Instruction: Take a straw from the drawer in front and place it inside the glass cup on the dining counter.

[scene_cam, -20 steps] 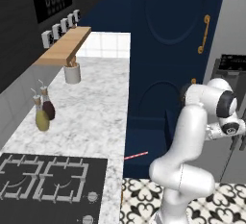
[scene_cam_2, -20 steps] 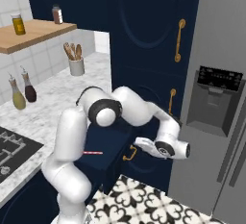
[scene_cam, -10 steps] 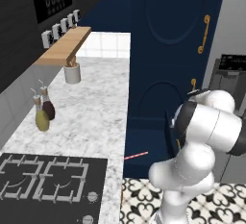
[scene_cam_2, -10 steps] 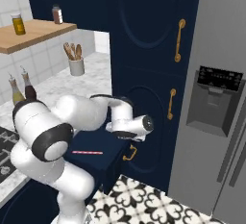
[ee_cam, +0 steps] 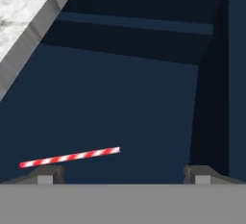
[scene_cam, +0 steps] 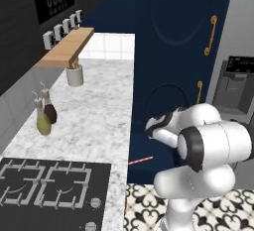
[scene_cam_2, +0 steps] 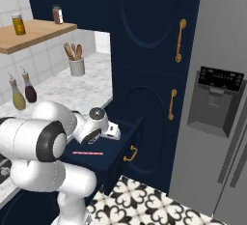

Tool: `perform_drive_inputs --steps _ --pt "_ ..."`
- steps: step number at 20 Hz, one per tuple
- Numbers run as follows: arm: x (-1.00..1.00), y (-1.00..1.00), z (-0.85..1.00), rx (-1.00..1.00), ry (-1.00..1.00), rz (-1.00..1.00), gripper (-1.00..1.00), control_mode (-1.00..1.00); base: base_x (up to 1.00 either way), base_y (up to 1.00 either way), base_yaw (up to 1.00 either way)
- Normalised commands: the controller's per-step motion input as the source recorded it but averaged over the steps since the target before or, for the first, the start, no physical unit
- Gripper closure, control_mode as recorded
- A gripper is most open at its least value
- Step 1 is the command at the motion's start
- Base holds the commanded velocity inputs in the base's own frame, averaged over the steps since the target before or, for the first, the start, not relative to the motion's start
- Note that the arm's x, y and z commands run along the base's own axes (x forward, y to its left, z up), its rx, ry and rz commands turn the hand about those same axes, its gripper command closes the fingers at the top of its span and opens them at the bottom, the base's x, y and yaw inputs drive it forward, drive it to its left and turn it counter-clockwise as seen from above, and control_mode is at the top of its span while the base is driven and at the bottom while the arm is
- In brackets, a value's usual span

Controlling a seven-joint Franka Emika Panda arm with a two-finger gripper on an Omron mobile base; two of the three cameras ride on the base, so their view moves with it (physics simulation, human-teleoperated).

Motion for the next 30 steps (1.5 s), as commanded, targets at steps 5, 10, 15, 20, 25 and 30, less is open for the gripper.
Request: perform_drive_inputs --steps 5,10,15,20,25,30 --pt "0.31 0.03 -0.34 -0.16 0.2 -0.17 -1.0 -1.0 0.0 0.0 0.0" --pt "0.1 -0.01 -0.37 -0.01 0.15 -0.11 -1.0 -1.0 0.0 0.0 0.0" --pt "0.03 -0.14 -0.32 0.0 0.1 -0.08 -1.0 -1.0 0.0 0.0 0.0" --pt "0.02 -0.34 -0.26 0.0 0.09 -0.08 -1.0 -1.0 0.0 0.0 0.0" --pt "-0.05 -0.89 -0.03 -0.04 0.01 -0.14 -1.0 -1.0 0.0 0.0 0.0" --pt "-0.16 -0.99 0.0 -0.04 0.0 -0.16 -1.0 -1.0 0.0 0.0 0.0"
